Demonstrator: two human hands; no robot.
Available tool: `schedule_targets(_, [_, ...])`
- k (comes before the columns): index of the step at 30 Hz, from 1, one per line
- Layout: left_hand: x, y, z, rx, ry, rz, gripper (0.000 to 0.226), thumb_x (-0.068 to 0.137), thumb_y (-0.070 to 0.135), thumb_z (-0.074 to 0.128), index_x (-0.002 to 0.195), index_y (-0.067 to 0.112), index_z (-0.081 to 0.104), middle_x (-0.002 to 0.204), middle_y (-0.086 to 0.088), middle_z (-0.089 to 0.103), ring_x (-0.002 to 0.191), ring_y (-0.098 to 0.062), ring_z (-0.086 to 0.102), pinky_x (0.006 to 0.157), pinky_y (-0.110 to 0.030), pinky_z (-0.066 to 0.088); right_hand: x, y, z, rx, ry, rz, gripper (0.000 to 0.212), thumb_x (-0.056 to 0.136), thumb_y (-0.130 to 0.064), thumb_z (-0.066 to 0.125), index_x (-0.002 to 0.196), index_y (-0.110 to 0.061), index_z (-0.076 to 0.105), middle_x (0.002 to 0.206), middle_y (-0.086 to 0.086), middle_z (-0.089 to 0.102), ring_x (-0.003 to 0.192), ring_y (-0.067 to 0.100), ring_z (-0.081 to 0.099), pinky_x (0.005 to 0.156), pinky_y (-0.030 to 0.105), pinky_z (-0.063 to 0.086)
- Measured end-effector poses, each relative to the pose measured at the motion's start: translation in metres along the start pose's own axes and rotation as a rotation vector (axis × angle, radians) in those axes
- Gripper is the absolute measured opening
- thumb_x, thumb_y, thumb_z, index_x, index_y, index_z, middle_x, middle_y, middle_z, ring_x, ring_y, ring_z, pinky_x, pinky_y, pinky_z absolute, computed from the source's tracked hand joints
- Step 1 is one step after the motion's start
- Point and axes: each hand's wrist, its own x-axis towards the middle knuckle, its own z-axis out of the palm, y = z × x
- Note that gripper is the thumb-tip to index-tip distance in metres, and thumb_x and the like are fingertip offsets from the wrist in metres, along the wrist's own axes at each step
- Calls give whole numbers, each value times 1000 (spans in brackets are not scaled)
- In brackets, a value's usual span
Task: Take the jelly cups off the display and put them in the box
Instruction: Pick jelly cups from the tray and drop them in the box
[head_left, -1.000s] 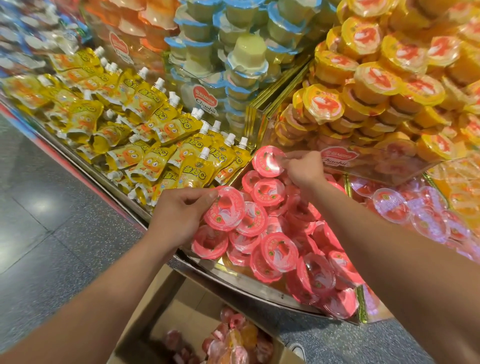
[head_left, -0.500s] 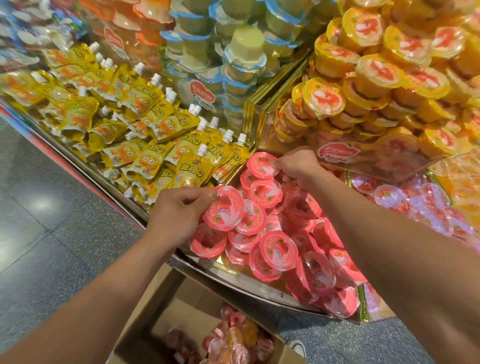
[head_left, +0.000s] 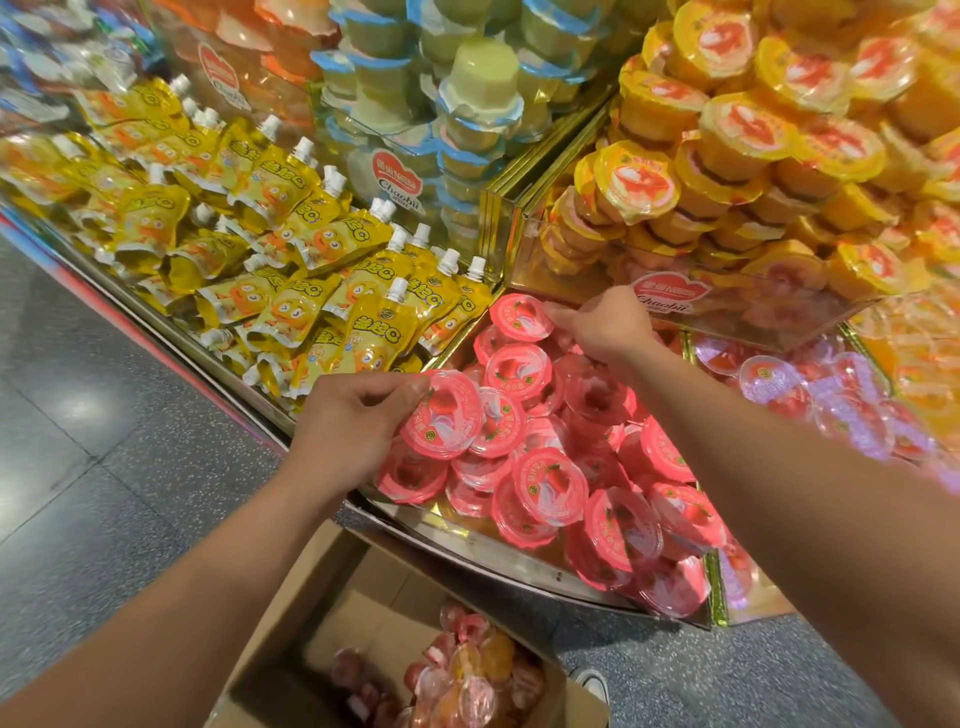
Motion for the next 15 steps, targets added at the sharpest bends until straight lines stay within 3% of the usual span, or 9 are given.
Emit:
schedule_targets(3, [1,2,3,9,9,1,12,91,19,70,91,27,79,91,9,78,91,-7,73,89,-40,58,-7,5,-1,-78,-50,-65,64,75,-62,78,63,-1,69,56,6,66,44,17,53,55,35,45])
schedule_targets(6, [1,5,6,13,0,-2,11,91,19,70,95,23,79,93,8,78,92,-9,73,90,-43,58,-16,6,1,-178,-214,-89,64,73,-56,82,57,0,57,54,5,53,51,20,44,54,33,38])
schedule_targets(9, [0,7,7,24,-10,7,13,92,19,69,99,19,79,94,8,78,93,-10,74,90,-43,58,-18,9,6,-57,-330,-85,51,75,-38,88,76,10,71,59,18,63,50,25,50,54,33,43])
schedule_targets(13, [-3,5,8,28,-7,11,12,92,19,69,98,18,80,92,6,78,90,-8,73,87,-39,58,-17,12,4,-71,-330,-87,48,81,-24,84,82,19,64,37,1,50,32,13,39,40,21,35])
schedule_targets(15, [-4,3,8,29,-1,10,11,91,18,70,96,19,80,92,6,78,88,-7,73,87,-37,58,-16,16,-1,-100,-326,-88,41,80,-24,85,73,12,66,33,-7,47,28,6,38,41,22,35])
